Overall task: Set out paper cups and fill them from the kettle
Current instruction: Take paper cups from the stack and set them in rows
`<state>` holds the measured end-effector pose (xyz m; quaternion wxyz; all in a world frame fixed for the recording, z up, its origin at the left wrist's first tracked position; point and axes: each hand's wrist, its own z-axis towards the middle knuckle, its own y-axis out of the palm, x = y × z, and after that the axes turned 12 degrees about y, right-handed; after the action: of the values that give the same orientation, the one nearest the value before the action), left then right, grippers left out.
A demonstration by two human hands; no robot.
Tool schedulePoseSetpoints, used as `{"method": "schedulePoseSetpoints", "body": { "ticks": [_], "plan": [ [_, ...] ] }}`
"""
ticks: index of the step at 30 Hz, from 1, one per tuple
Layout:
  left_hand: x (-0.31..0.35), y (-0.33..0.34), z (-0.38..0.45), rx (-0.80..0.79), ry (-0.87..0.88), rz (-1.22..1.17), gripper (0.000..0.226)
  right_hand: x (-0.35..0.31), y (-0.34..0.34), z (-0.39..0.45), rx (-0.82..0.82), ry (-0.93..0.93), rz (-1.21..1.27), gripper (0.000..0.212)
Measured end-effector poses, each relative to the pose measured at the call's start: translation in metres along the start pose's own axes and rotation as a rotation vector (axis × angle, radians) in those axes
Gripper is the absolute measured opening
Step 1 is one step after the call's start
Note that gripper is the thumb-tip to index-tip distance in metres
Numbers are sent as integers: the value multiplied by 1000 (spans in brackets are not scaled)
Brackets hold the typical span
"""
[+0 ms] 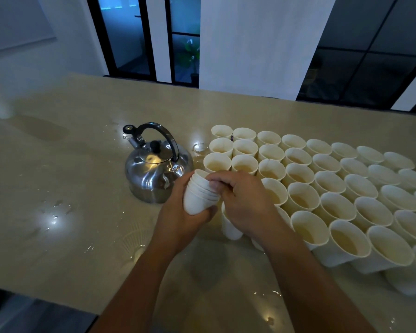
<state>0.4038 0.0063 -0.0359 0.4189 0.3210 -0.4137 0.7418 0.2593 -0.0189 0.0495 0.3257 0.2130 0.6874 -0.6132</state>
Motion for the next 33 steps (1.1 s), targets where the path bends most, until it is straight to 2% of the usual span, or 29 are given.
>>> {"method": "schedulePoseSetpoints", "body": {
  "ticks": [4,7,9,13,17,23,28,33],
  "plan": [
    [-9,-12,-8,-9,-46,-17,81,-12,-6,6,144,-32,-9,28],
    [-19,-24,-18,65,-55,-68,76,-16,-21,13,242,-122,50,25],
    [-28,-33,-24,101,-77,-65,82,-13,-27,19,203,-128,8,21],
    [-40,-44,-31,84,-139,-65,83,-2,-19,32,-14,-66,-245,21],
    [-40,-47,-28,68,-137,-36,89,5,0,38,-143,-27,-390,19],
    [-33,-49,-25,72,-135,12,91,10,15,42,-158,-29,-648,14],
    [-32,-47,-26,71,-110,21,88,10,19,48,-76,-30,-667,14],
    [-29,-41,-26,51,-119,-4,93,13,24,64,-73,47,-700,12]
  ]
}}
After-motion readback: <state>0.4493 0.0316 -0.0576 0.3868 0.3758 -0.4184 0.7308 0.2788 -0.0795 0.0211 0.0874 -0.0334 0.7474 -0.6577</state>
